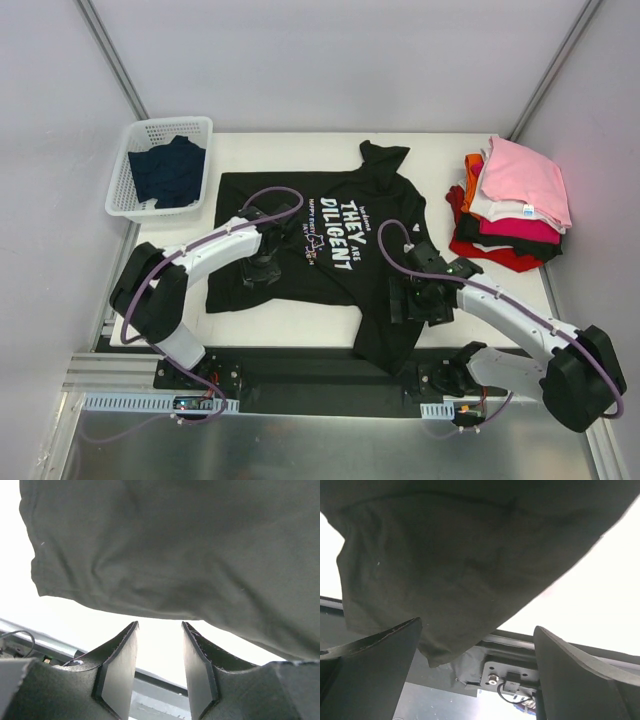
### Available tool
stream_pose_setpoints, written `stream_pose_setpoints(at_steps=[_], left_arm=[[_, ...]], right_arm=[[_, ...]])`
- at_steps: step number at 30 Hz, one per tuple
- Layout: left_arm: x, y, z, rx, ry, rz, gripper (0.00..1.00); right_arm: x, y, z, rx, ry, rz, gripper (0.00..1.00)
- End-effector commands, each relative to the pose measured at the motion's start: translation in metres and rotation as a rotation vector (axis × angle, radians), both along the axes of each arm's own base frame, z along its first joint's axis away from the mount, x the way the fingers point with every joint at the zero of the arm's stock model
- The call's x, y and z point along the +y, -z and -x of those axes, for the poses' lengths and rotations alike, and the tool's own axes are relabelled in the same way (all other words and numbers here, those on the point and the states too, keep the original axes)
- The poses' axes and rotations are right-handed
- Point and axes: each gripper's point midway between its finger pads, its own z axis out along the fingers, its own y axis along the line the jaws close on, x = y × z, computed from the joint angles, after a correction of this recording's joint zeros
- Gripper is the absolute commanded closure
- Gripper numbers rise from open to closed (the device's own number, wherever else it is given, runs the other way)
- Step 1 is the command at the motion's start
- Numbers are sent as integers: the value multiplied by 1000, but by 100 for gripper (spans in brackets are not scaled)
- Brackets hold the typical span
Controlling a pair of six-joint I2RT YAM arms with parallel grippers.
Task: Fold and stack the t-shirts
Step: Flatten out the tshirt
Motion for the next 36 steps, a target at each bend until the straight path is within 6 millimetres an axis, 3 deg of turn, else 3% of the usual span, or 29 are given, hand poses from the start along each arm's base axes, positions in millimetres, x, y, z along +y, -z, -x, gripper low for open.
stream_pose_setpoints(at_steps=[1, 9, 17, 22, 32, 36], left_arm=[[15, -6, 14, -18, -52, -15, 61], [20, -2, 23, 6, -70, -29, 62], [19, -1, 26, 13, -72, -24, 62], [20, 2, 29, 23, -63, -34, 61], [29, 7, 41, 38, -48, -58, 61], [32, 6, 43, 32, -38, -60, 61]], right_arm=[[7, 3, 11, -23, 16, 2, 2], [24, 15, 35, -26, -29, 22, 2], [47, 0, 51, -71, -118, 105, 2], [55, 2, 64, -80, -127, 98, 2], [35, 11, 69, -114, -25, 112, 1], [29, 16, 70, -117, 6, 113, 11]])
